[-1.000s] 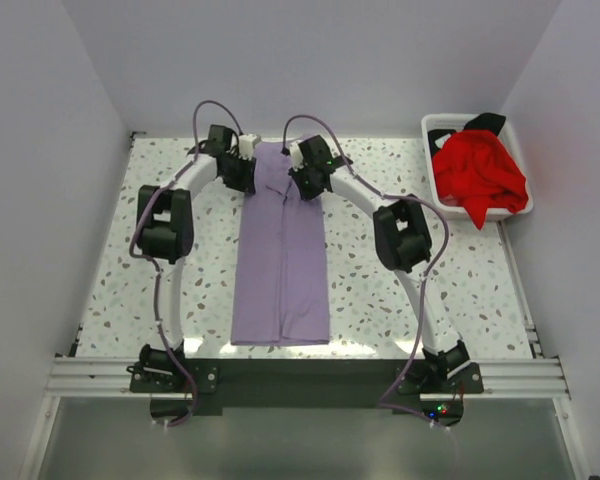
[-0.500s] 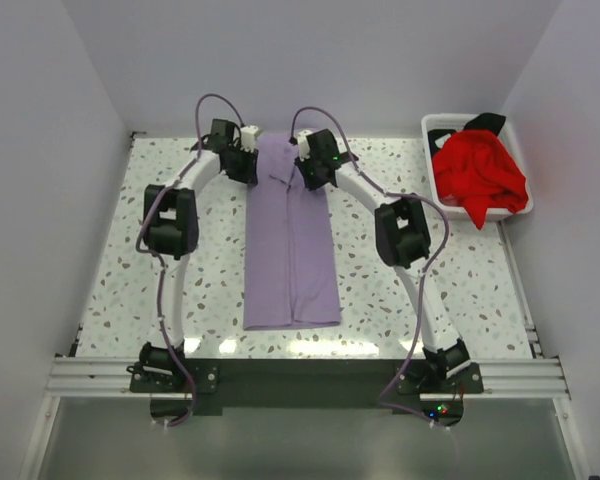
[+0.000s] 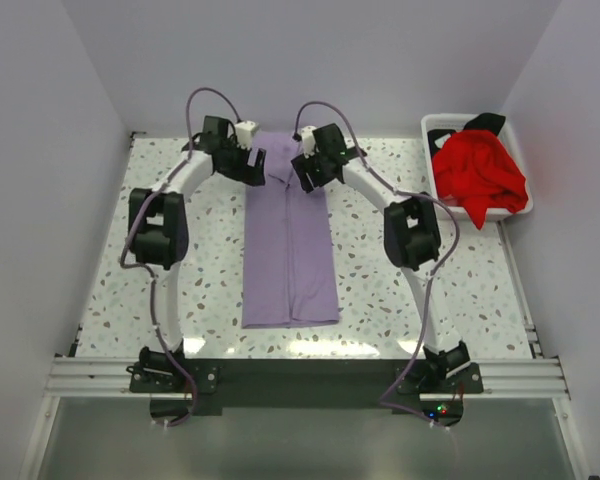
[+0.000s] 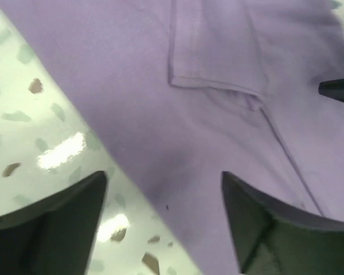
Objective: Fold and stack the t-shirts
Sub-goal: Fold the tshirt
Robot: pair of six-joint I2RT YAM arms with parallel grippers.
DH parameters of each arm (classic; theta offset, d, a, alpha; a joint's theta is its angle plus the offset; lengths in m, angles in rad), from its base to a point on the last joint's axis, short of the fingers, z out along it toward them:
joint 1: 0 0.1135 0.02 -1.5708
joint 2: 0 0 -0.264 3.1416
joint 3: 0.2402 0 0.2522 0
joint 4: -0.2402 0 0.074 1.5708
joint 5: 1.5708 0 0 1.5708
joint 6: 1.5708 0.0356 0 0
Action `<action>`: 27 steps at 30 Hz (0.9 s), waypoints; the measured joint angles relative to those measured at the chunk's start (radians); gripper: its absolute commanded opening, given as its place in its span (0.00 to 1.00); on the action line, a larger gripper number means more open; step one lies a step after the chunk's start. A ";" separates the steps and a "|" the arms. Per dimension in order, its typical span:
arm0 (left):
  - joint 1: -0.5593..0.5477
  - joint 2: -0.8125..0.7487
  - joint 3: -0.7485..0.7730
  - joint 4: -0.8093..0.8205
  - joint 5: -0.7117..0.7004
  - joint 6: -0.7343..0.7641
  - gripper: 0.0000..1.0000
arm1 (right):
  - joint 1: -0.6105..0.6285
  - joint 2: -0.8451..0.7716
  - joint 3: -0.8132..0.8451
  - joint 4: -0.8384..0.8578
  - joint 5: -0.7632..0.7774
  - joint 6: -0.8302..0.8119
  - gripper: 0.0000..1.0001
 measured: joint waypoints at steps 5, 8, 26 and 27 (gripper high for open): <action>0.000 -0.309 -0.148 0.061 0.022 0.058 1.00 | 0.002 -0.246 -0.118 -0.011 -0.056 -0.045 0.98; 0.001 -0.593 -0.286 0.159 0.066 0.131 1.00 | 0.002 -0.438 -0.162 0.011 -0.107 -0.090 0.99; -0.003 -1.530 -1.286 -0.114 0.370 0.734 0.88 | 0.280 -1.152 -1.121 -0.122 -0.360 -0.475 0.79; -0.007 -1.574 -1.335 -0.133 0.375 0.762 0.85 | 0.317 -1.162 -1.179 -0.126 -0.354 -0.479 0.70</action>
